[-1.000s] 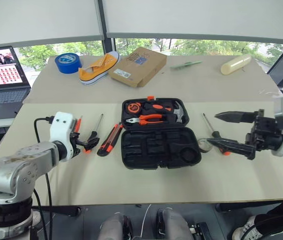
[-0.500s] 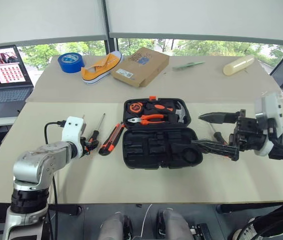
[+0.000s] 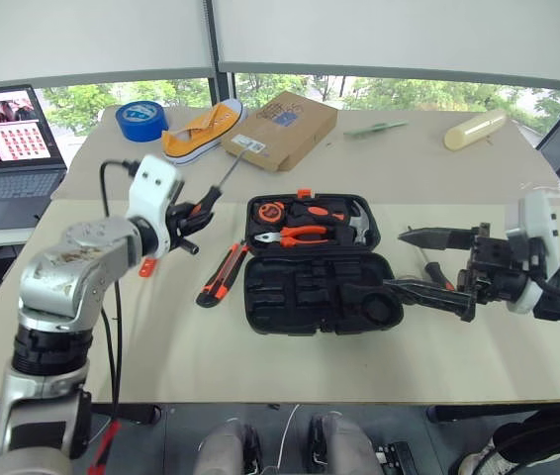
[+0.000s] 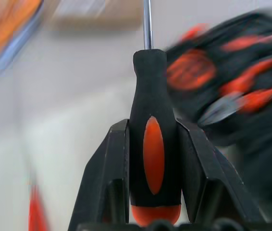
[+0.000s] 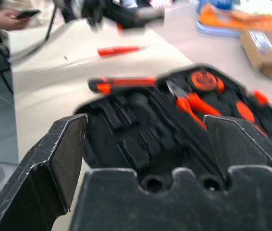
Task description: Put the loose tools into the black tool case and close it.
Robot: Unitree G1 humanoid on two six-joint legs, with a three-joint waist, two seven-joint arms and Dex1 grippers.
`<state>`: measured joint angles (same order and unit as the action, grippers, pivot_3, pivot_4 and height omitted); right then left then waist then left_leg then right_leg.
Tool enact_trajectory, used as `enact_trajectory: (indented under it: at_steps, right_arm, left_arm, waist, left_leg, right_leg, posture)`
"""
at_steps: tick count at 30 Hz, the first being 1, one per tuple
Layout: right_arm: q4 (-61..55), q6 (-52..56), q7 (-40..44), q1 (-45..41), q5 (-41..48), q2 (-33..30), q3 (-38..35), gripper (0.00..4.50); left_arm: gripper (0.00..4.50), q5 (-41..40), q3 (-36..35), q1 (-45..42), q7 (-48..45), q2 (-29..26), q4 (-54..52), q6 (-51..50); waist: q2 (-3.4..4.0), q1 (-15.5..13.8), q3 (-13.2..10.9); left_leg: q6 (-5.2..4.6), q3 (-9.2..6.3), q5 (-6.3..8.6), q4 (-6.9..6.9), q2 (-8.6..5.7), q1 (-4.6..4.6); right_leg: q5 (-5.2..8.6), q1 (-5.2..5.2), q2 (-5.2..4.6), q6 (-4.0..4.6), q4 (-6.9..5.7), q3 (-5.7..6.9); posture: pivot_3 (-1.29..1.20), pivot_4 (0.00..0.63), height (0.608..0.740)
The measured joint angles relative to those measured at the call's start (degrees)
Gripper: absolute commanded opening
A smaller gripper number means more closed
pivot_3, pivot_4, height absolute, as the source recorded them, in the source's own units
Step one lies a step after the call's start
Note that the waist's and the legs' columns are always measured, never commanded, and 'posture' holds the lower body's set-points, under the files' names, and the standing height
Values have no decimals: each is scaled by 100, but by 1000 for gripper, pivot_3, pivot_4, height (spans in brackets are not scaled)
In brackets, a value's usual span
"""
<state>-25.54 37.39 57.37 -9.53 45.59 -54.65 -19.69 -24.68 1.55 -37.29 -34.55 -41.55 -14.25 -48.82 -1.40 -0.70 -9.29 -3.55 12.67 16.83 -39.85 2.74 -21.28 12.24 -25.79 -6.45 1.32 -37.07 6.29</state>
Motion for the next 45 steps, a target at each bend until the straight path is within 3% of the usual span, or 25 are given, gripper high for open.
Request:
enact_trajectory:
  at_steps: [6,12,17,32,34,35,39,42,45]
  right_arm:
    - [27,-7,-111,590,-219,-10,-442,4500]
    - [-125,-14,-329,1144,-301,104,-991,4500]
    - [-375,-12,-567,1367,-275,224,-1257,4500]
    - [-637,30,-973,1467,-152,317,-1283,4500]
    - [-636,30,-985,1422,-150,317,-1259,4500]
    - [-636,30,-989,1400,-150,317,-1246,4500]
    - [-634,30,-990,1317,-147,317,-1213,4500]
    - [-633,31,-989,1317,-147,317,-1203,4500]
    - [-630,30,-989,1314,-147,317,-1186,4500]
  left_arm:
    - [876,820,1704,-706,-2097,-79,745,1766]
    - [876,1709,2722,-1194,-2749,499,1648,2364]
    - [876,2212,2905,-1442,-2757,1023,2380,2639]
    - [876,2742,2844,-1468,-2913,1236,2956,2641]
    - [1888,2744,2792,-1468,-2915,1277,2956,2633]
    - [2084,2743,2761,-1468,-2911,1300,2956,2634]
    - [3609,2708,2599,-1530,-2896,1416,2952,2595]
    - [3277,2669,2389,-1701,-2918,1435,2866,2467]
    - [2036,2658,2328,-1746,-2978,1477,2755,2457]
  waist:
    - [1,-1,0]
    - [-1,0,0]
    - [-1,20,-1]
    - [-1,-6,0]
    - [-1,-4,0]
    - [-1,-4,-1]
    - [-1,-12,-1]
    - [-1,-6,0]
    - [0,-4,0]
  left_leg:
    - [-31,-1,-18,-6,-1,-1]
    - [-37,-15,-19,-17,0,-16]
    - [-40,-32,-19,-37,7,-35]
    - [-55,-98,-12,-100,8,-110]
    - [-55,-101,-12,-100,8,-111]
    - [-55,-101,-12,-101,8,-112]
    - [-55,-108,-13,-109,8,-118]
    - [-56,-110,-12,-108,8,-118]
    - [-55,-109,-13,-108,8,-117]
  right_leg:
    - [1,2,3,-2,-1,0]
    - [2,1,4,-3,2,5]
    - [2,-4,5,-5,1,14]
    - [1,-17,-1,-7,-3,79]
    - [1,-17,-1,-7,-3,80]
    - [1,-17,-1,-7,-3,80]
    - [0,-15,-1,-8,-3,81]
    - [0,-15,-1,-9,-3,81]
    - [0,-15,0,-9,-4,84]
  posture:
    - [0,150,731]
    - [0,150,731]
    - [0,150,731]
    - [0,150,731]
    - [0,150,731]
    - [0,150,731]
    - [0,150,731]
    - [0,150,731]
    - [0,150,731]
